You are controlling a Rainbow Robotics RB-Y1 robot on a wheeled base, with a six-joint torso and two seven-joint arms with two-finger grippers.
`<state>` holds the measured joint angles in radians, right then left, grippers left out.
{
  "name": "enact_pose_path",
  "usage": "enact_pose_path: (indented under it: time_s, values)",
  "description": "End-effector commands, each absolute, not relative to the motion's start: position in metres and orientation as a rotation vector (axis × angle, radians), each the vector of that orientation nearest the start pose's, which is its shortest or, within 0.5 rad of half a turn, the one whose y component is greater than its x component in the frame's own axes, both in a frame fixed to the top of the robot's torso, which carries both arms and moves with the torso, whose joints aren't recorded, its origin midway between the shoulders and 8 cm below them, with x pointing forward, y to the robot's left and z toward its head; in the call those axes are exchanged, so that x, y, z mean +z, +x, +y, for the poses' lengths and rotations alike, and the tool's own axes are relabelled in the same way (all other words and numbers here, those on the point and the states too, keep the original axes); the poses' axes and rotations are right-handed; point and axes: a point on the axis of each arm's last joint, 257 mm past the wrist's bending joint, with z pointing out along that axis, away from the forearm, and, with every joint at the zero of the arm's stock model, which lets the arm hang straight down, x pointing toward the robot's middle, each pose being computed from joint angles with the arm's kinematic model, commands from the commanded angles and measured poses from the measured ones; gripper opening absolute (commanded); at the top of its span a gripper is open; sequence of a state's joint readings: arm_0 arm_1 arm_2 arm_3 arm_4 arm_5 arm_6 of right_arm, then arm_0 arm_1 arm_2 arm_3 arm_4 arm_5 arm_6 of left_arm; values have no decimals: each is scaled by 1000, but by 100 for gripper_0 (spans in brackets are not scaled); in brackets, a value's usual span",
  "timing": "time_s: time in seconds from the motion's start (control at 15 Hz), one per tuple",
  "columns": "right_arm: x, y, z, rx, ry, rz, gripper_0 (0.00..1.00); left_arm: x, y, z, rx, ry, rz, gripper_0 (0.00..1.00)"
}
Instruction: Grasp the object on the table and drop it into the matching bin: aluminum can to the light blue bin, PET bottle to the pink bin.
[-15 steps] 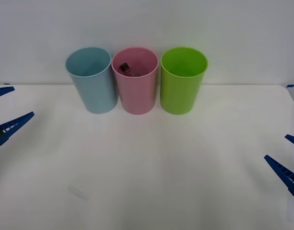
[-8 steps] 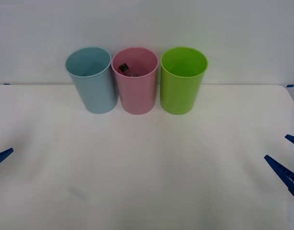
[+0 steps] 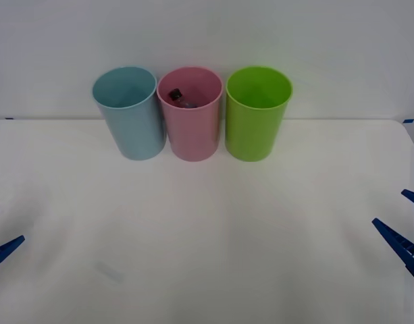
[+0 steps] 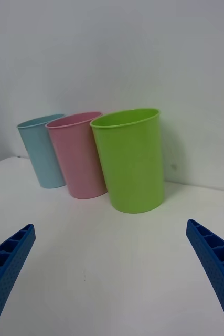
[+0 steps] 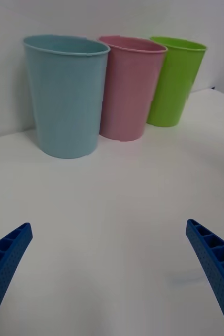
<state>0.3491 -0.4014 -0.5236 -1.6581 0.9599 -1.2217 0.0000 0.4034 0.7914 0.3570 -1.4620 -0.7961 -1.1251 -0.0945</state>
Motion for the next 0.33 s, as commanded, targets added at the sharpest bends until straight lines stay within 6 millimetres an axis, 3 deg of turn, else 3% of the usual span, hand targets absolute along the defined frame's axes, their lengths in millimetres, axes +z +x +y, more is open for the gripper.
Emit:
enact_pose_path:
  time_s: [0.07,0.33]
  values:
    - [-169,342,-330,567,-465,1441,100,-220,338,386,-539,558,1694,100]
    - [-169,342,-330,567,-465,1441,100,-220,338,386,-539,558,1694,100]
